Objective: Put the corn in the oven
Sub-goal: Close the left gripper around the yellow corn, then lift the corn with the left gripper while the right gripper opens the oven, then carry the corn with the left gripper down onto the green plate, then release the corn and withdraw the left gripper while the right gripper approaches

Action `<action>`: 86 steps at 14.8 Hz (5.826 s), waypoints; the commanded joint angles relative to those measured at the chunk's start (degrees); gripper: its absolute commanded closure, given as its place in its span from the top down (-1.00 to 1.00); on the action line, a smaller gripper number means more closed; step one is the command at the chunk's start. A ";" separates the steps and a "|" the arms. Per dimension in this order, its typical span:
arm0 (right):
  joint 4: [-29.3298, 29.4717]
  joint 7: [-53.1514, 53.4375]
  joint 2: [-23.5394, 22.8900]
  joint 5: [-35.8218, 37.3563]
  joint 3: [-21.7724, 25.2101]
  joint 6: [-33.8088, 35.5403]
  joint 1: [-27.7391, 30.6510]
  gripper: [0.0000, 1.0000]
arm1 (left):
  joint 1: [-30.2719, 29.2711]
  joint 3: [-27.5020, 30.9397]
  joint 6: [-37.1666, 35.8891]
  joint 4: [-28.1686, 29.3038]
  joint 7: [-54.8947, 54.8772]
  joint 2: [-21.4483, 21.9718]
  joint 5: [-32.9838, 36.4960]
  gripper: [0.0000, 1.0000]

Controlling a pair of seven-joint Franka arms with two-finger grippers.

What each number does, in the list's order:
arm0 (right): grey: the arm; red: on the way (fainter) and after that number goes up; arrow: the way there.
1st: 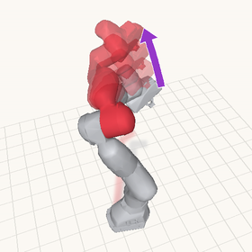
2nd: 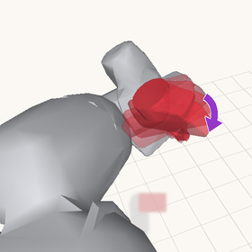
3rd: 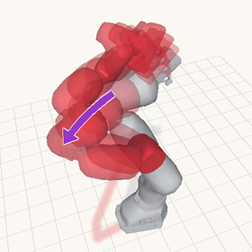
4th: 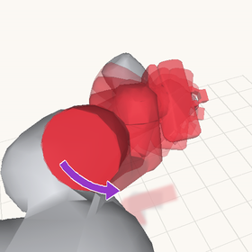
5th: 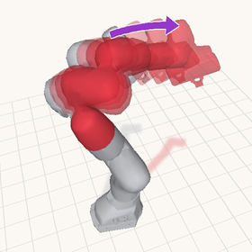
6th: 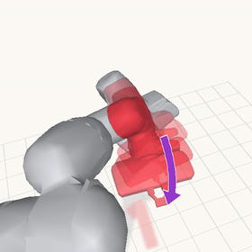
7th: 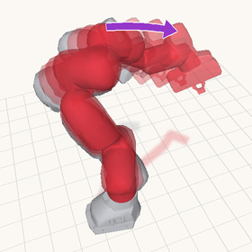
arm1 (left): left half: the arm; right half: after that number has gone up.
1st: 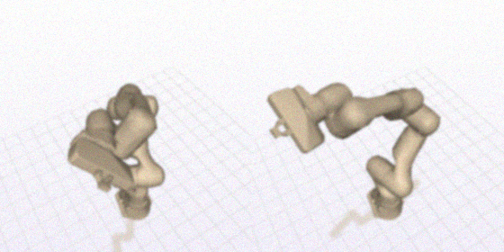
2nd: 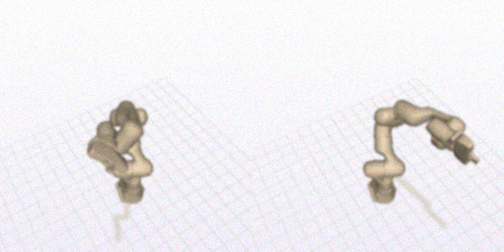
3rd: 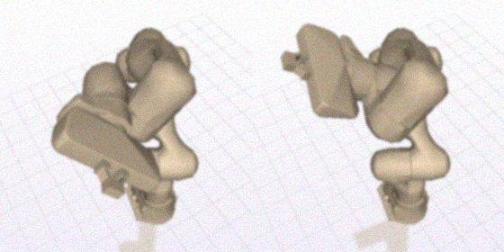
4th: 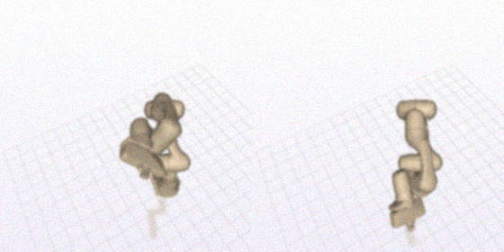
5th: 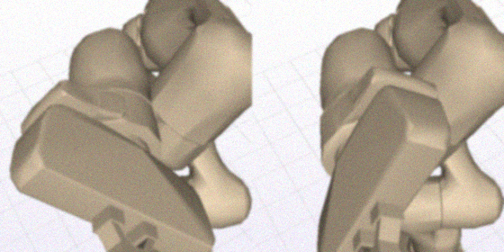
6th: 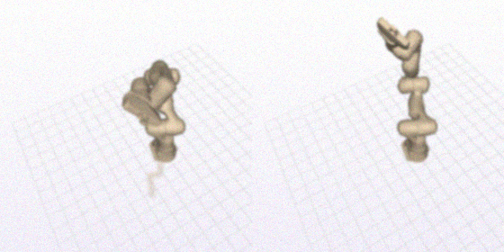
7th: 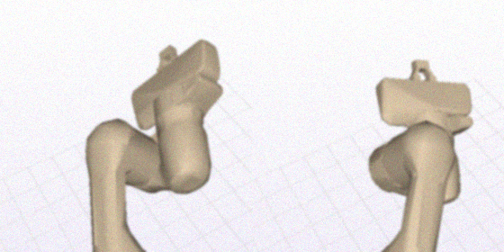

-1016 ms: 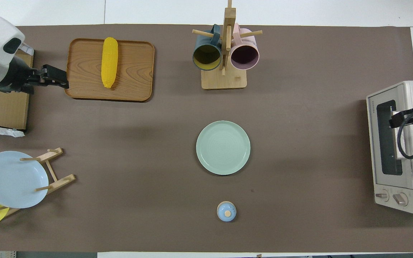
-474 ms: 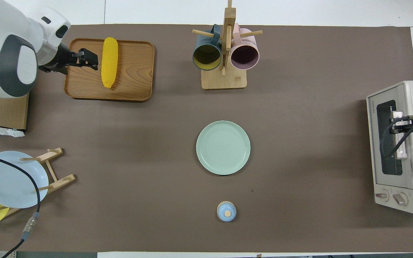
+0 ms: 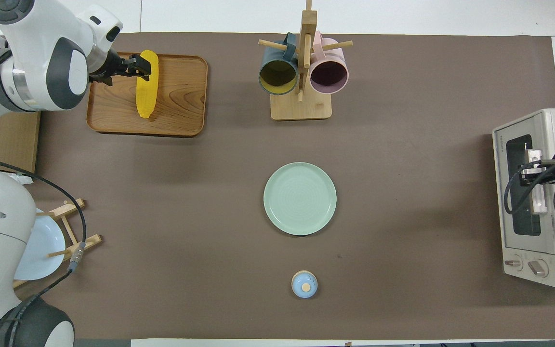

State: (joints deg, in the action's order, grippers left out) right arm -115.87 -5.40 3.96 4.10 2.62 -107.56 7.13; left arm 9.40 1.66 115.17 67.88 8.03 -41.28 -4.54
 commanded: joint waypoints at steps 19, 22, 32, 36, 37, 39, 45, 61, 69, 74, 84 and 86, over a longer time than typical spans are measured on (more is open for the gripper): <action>-2.59 -3.66 -0.01 1.97 -0.60 -3.43 3.95 -1.00 | 2.11 0.63 11.47 4.63 -5.13 -3.02 -0.38 1.00; -3.84 -3.22 -0.97 1.88 -0.68 -6.07 1.75 -1.00 | 2.11 0.63 11.83 4.80 -5.21 -3.02 -0.20 0.83; -4.97 -0.40 -6.24 0.47 -1.04 -13.27 -2.12 -1.00 | 2.46 0.63 12.10 5.51 -4.78 -2.67 -1.34 -1.00; -9.10 -0.32 -6.95 -2.96 -1.12 -19.86 -4.47 -1.00 | 3.42 0.80 2.46 6.21 -0.76 4.17 -3.81 -1.00; -9.89 0.12 -6.95 -2.96 -1.12 -21.27 -4.84 -1.00 | 4.91 0.80 -0.27 7.52 1.88 7.15 -3.81 -1.00; -10.69 0.30 -6.95 -3.04 -1.12 -21.99 -5.02 -1.00 | 7.63 0.72 -2.40 15.22 6.19 15.39 -3.81 -1.00; -15.00 0.30 -7.47 -3.05 -1.12 -27.70 -4.84 -1.00 | 21.51 0.63 -1.01 32.58 22.53 30.29 -3.89 -1.00; -15.53 1.79 -9.32 -6.03 -1.12 -27.88 -8.36 -1.00 | 41.49 0.80 32.91 44.97 36.18 21.69 -4.07 -1.00; -13.07 6.97 -9.50 -6.12 -1.21 -26.83 -13.53 -1.00 | 41.40 0.80 32.66 45.32 35.66 21.15 -3.98 -0.26; -12.01 6.71 -8.71 -6.03 -1.21 -25.94 -14.86 1.00 | 40.00 1.24 29.69 45.15 34.52 22.55 -3.72 1.00; -6.05 8.29 -6.15 -6.12 -1.56 -20.52 -18.01 1.00 | 20.15 1.42 5.17 38.83 19.24 35.74 -3.54 1.00; 0.44 13.80 -8.17 -6.12 -2.35 -14.11 -20.47 1.00 | 14.97 1.42 2.70 38.64 14.15 37.84 -3.45 1.00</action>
State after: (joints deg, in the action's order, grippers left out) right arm -121.93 3.60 -1.89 -1.41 0.71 -127.27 -10.55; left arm 28.77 3.71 120.98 107.08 26.77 -4.93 -7.83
